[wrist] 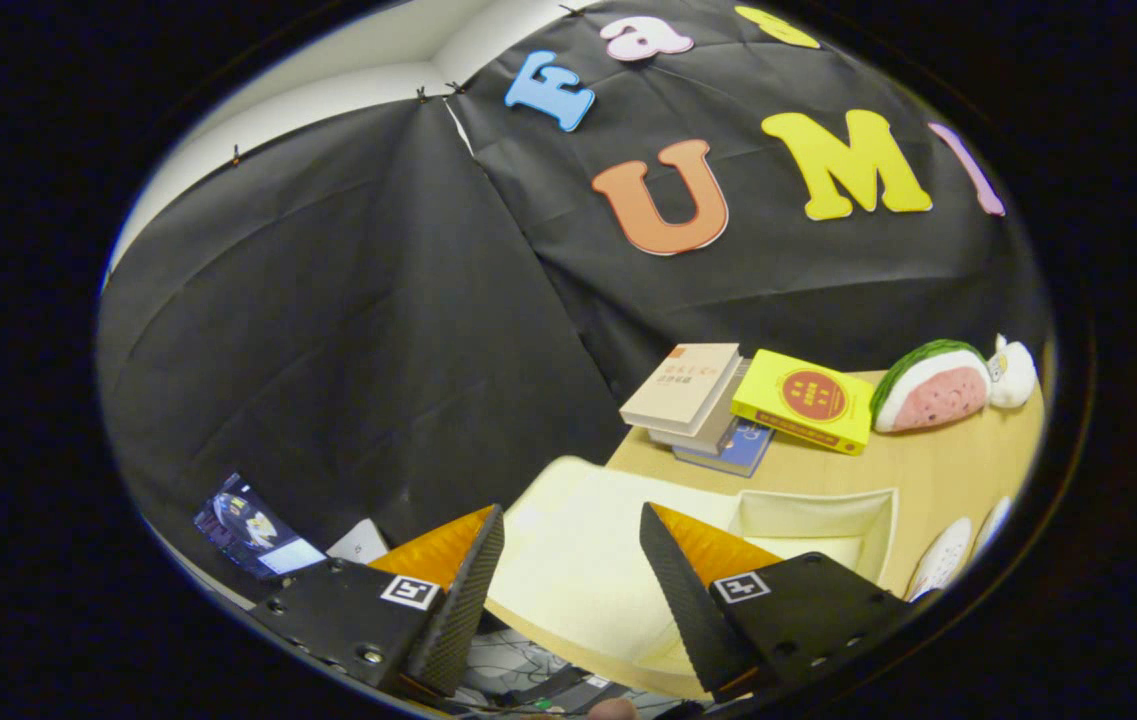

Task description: Open the storage box then place both shoes into the box .Put the left shoe in first, then the right shoe, with the right side of both shoes facing outward in a uniform manner.

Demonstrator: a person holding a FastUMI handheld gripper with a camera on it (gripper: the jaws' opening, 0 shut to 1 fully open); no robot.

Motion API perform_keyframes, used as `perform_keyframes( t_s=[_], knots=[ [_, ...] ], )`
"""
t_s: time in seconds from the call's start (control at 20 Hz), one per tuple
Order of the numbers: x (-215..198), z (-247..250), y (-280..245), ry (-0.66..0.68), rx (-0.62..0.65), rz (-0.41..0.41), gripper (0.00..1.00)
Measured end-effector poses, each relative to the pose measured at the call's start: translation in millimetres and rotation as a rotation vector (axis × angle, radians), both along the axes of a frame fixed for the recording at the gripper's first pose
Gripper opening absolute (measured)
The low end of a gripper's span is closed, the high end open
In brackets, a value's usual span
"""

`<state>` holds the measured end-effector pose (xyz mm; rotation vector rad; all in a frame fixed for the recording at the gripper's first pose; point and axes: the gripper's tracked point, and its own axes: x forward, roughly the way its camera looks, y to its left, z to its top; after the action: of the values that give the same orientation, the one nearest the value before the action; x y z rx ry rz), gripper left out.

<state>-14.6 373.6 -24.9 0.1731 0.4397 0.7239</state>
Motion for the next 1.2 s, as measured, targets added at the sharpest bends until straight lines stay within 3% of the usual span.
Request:
perform_keyframes(
  t_s=[0.15,0.45,0.75,0.95,1.2],
  knots=[
    [9.5,-6.6,-24.7,-0.028,-0.03,-0.059,0.93],
    [25.1,-5.1,-90.2,-0.101,-0.062,-0.173,0.95],
    [39.9,-13.1,-206.4,-0.145,-0.066,-0.329,0.95],
    [40.9,-43.9,-302.6,-0.1,-0.089,-0.447,0.95],
    [39.6,-129.0,-387.2,0.021,-0.201,-0.528,0.95]
  ],
)
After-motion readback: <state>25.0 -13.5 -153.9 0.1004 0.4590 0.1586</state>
